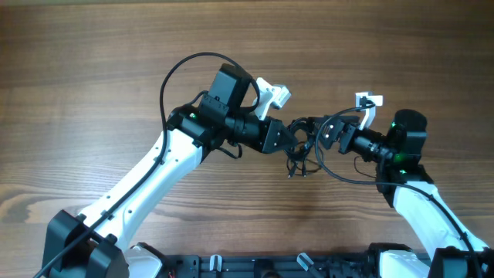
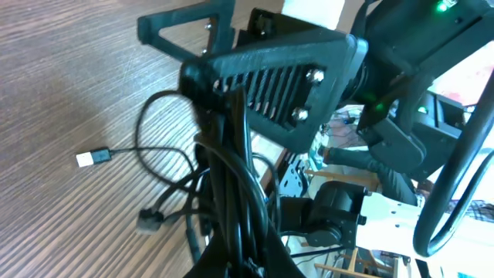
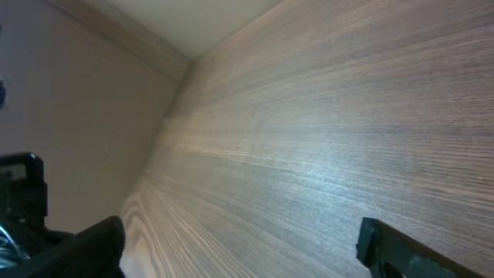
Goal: Untangle cables
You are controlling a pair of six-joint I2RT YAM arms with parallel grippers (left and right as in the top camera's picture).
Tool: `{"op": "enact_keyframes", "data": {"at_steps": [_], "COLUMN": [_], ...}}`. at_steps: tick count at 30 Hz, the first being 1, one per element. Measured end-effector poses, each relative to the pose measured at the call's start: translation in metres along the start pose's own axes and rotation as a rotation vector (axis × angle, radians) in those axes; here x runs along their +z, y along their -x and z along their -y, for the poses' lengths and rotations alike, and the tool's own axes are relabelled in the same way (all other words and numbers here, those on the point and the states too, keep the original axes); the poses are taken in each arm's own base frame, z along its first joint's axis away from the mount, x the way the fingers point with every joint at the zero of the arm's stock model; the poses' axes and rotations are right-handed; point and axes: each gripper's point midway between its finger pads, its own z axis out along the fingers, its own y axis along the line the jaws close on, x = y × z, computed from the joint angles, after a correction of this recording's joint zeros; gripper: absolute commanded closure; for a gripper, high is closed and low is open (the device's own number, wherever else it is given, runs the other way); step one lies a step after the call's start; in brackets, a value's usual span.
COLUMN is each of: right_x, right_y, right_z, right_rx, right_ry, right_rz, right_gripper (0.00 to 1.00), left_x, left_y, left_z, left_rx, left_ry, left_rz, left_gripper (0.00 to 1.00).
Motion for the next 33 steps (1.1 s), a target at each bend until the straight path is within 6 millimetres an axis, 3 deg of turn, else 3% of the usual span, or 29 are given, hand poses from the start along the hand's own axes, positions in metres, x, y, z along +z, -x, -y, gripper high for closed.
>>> {"op": "enact_keyframes", "data": {"at_steps": [3,5,9,12,14,17,20,22,24,27,33], "right_x": [0.006,0.012,0.022,0.024,0.026,0.03,0.025,0.015,0.007,0.006,0.008], "right_y": [-0.009,-0.024,-0.062,-0.071,-0.071,-0.059,-0.029,-0.011,-0.007,-0.024,-0.033], "right_z": [-0.006,-0.007,-0.035,-0.045,-0.043,-0.032,-0.032,-0.036,-0.037,-0.042,-0.05], "right_rx": [-0.001,0.036,0.043,0.024,0.021,0.004,-0.051,-0.097,-0.114,-0.126,-0.19], "right_ry": [0.016,0.01,0.114,0.152,0.135,0.065,0.087,0.132,0.164,0.208,0.248], "right_rz": [-0.032,-0.086,-0.236,-0.271,-0.267,-0.204,-0.1,-0.047,-0.045,-0.112,-0.136], "right_gripper": [0.04,0.04,0.03,0.03,0.03,0.13,0.27,0.45,0.59,0.53,0.51], "left_x": [-0.003,-0.008,-0.022,-0.023,-0.023,-0.022,-0.021,-0.021,-0.021,-0.019,-0.015], "left_y": [0.004,0.014,0.051,0.054,0.052,0.038,0.02,0.014,0.014,0.017,0.012], "left_z": [-0.005,-0.016,-0.035,-0.039,-0.042,-0.049,-0.055,-0.056,-0.055,-0.048,-0.03], "left_rx": [-0.018,-0.069,-0.099,-0.119,-0.134,-0.165,-0.152,-0.115,-0.064,-0.009,0.004], "left_ry": [0.045,0.11,0.198,0.221,0.234,0.264,0.291,0.3,0.297,0.257,0.155], "left_rz": [0.026,0.08,0.244,0.262,0.259,0.212,0.141,0.111,0.103,0.1,0.068], "left_gripper": [0.96,0.96,0.96,0.96,0.96,0.96,0.96,0.96,0.96,0.96,0.96]}}
